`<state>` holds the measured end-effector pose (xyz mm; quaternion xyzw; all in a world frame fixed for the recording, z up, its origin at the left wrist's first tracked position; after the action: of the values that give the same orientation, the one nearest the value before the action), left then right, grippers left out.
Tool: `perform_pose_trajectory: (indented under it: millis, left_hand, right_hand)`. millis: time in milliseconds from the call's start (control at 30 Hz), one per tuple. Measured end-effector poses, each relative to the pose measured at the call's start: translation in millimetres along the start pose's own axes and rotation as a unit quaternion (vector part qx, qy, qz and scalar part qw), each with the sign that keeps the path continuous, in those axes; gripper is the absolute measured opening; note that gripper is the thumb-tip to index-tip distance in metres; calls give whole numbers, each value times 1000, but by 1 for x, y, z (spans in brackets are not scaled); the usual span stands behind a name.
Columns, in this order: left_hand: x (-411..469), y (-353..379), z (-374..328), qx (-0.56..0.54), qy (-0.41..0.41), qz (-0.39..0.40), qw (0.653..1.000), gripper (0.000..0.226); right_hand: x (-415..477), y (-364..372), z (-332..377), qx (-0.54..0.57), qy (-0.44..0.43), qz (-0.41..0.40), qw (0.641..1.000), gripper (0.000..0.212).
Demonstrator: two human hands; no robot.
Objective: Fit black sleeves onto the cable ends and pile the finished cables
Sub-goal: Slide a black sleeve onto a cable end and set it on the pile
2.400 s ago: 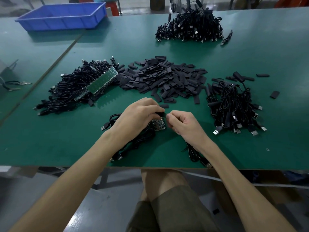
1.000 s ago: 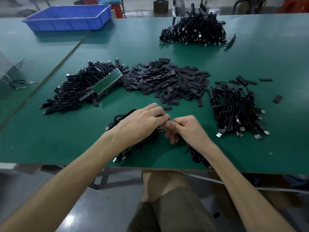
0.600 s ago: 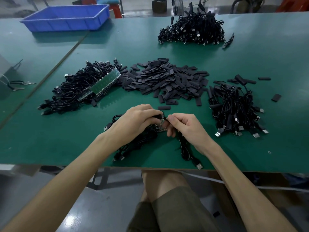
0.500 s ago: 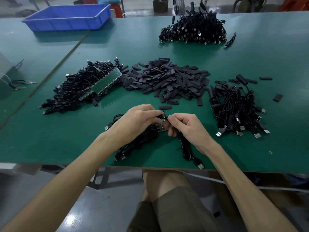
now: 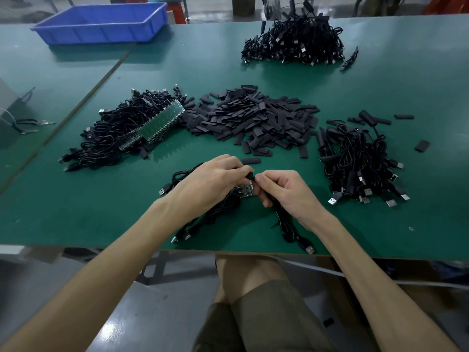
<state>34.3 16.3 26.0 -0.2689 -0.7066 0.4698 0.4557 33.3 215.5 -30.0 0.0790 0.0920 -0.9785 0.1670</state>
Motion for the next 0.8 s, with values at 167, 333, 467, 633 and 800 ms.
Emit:
perform_pose_trajectory:
  millis: [167, 333, 467, 633, 800]
  left_hand:
    - [0, -2, -3, 23, 14, 8, 1000, 25]
    - [0, 0, -2, 38, 24, 21, 999, 24]
    - [0, 2, -1, 33, 33, 29, 999, 23]
    - [-1, 6, 2, -12, 4, 12, 1000, 19]
    - [-5, 11, 12, -91, -92, -38, 991, 26]
  right_hand:
    - [-1, 0, 0, -8, -5, 5, 1000, 34]
    - [-1, 0, -1, -13, -5, 9, 1000, 35]
    - [-1, 1, -1, -11, -3, 12, 1000, 35]
    - [-1, 1, 0, -8, 3, 2, 1000, 34]
    - [-2, 3, 0, 14, 6, -27, 1000, 36]
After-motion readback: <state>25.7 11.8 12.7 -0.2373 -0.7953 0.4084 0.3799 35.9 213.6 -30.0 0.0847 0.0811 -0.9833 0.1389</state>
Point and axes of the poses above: each hand's wrist, its own x-axis towards the middle knuckle, its own y-axis out of the palm, z = x × y, the point moved 1 cm from there along x, towards the middle knuckle, and after that the axes turned 15 degrees about y, right-handed, at the moved point
